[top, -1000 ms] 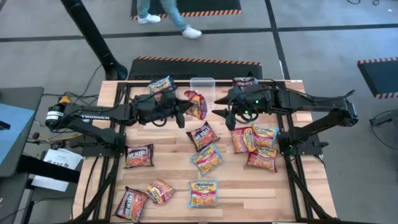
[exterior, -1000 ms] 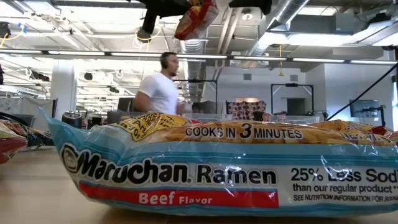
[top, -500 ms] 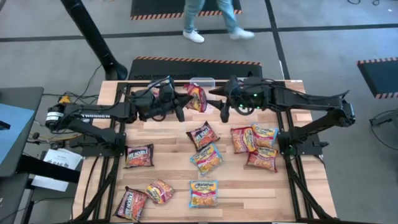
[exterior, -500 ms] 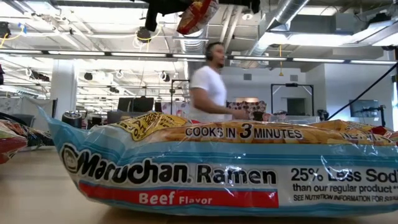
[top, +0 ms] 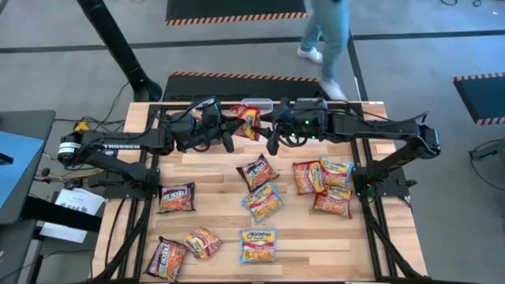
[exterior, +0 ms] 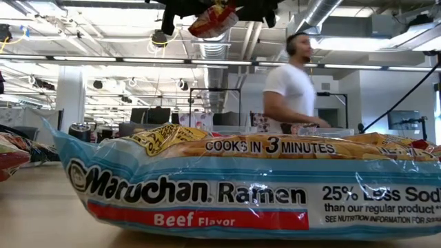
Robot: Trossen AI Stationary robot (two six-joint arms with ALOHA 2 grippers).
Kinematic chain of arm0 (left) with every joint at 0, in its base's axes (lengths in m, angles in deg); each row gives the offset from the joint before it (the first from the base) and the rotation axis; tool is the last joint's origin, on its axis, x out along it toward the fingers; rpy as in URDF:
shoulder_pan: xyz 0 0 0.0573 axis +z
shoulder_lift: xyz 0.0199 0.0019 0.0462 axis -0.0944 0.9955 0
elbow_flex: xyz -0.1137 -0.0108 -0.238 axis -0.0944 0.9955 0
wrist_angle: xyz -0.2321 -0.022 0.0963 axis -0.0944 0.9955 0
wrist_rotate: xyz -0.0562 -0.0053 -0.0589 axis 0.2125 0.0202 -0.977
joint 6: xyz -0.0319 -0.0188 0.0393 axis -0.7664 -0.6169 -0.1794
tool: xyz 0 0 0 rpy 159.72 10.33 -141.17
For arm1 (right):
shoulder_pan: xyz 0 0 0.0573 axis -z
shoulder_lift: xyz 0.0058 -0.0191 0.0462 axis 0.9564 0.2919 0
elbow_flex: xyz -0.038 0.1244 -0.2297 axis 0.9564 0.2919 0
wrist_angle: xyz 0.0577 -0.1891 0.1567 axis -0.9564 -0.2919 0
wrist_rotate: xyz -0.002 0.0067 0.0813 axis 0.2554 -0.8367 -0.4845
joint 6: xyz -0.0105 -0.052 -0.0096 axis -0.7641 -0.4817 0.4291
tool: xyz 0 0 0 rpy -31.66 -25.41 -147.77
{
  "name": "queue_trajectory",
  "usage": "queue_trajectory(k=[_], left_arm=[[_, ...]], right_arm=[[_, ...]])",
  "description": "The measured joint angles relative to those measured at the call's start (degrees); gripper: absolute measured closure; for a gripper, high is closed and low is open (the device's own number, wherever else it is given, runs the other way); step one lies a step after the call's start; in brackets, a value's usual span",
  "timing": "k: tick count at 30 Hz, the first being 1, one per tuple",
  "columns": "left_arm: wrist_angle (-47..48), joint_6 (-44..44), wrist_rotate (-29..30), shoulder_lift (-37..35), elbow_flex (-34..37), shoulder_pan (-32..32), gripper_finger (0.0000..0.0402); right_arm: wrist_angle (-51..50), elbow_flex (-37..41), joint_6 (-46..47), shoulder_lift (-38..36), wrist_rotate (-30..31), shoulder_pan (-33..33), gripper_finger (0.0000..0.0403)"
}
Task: Sort Maruchan noodles
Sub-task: Put the red noodle pack into the left transparent bin
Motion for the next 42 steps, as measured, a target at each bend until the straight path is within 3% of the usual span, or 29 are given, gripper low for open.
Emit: queue_trajectory(k=[12, 19, 25, 33, 42], left_arm=[[0.6, 1.6, -0.2, 0.0, 0.0, 0.0, 0.0396], [1.5, 2.1, 0.0, 0.0, 0.0, 0.0, 0.0361], [2.0, 6.4, -5.0, 0.0, 0.0, 1.0, 0.0327], [3.1, 4.1, -6.9, 0.0, 0.0, 3.4, 0.0271], [9.9, 8.1, -6.7, -5.9, 0.0, 5.2, 0.0265]], right_arm=[[1.1, 0.0, -0.5, 0.3, 1.1, -0.9, 0.0384], [0.7, 0.0, 0.4, 0.3, 1.1, -0.9, 0.0372], [0.3, 0.0, 0.2, 0.3, 1.0, -0.9, 0.0384], [-2.9, 0.0, 0.1, 0.1, 1.1, -0.7, 0.0382], [-9.5, 0.1, 0.0, -2.0, 2.4, 1.8, 0.0382]])
